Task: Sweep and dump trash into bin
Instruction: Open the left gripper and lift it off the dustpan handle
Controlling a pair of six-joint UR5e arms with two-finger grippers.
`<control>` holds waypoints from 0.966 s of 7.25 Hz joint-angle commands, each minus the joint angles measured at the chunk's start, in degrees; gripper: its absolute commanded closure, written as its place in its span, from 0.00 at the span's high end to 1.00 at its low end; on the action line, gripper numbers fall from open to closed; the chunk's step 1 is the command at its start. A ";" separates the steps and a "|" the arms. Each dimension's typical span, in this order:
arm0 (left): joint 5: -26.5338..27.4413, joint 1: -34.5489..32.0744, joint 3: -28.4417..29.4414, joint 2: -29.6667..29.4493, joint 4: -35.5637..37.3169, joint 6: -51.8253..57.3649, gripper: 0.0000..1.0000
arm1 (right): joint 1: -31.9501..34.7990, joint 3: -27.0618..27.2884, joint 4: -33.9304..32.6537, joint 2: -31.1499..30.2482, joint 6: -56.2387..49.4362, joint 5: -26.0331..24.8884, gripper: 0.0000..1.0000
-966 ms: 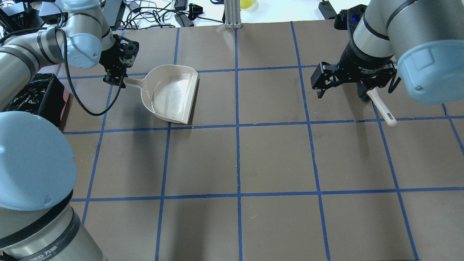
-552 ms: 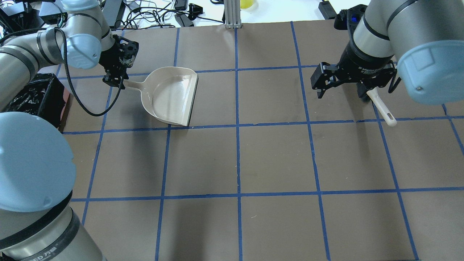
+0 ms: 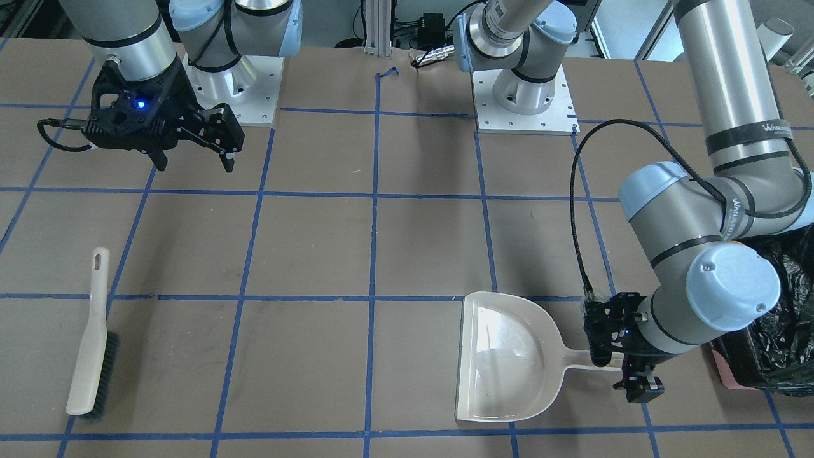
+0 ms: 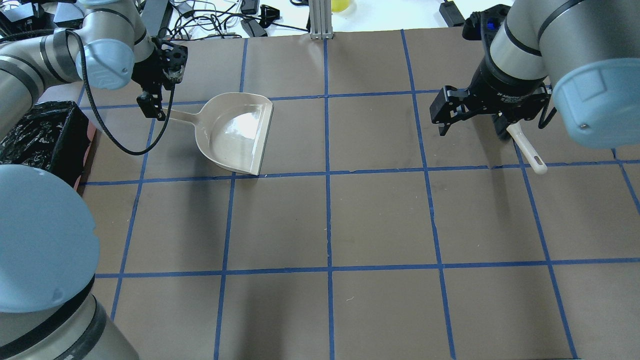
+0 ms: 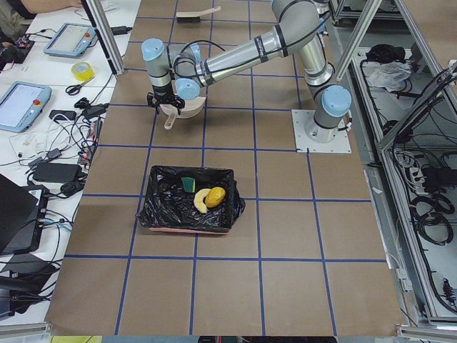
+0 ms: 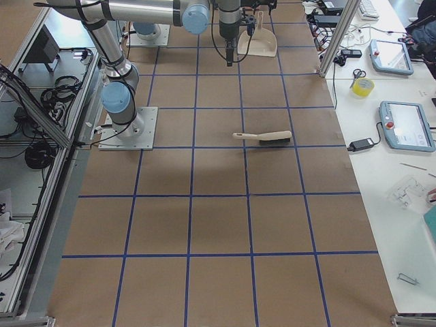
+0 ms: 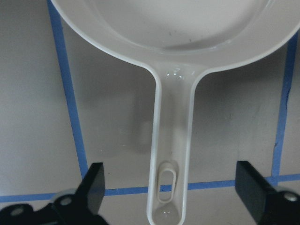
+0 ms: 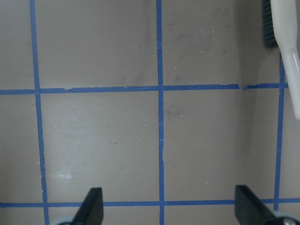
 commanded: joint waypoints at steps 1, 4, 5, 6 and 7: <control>-5.07 -0.67 -0.07 4.68 -3.98 -4.05 1.00 | -0.15 0.04 -0.01 -0.15 -0.10 -0.07 1.00; -7.41 -2.41 -0.16 11.54 -9.00 -20.87 1.00 | -0.24 0.04 -0.01 -0.06 -0.18 -0.59 1.00; -7.14 -4.08 -0.42 14.09 -10.94 -29.99 1.00 | -0.16 0.12 -0.01 -0.15 -0.18 -2.34 1.00; -6.79 -5.14 -1.11 16.29 -14.18 -37.48 1.00 | -0.07 0.12 -0.01 -0.15 -0.18 -2.44 1.00; -6.88 -5.32 -2.51 19.45 -17.43 -45.82 1.00 | -0.07 0.12 -0.01 -0.15 -0.10 -2.44 1.00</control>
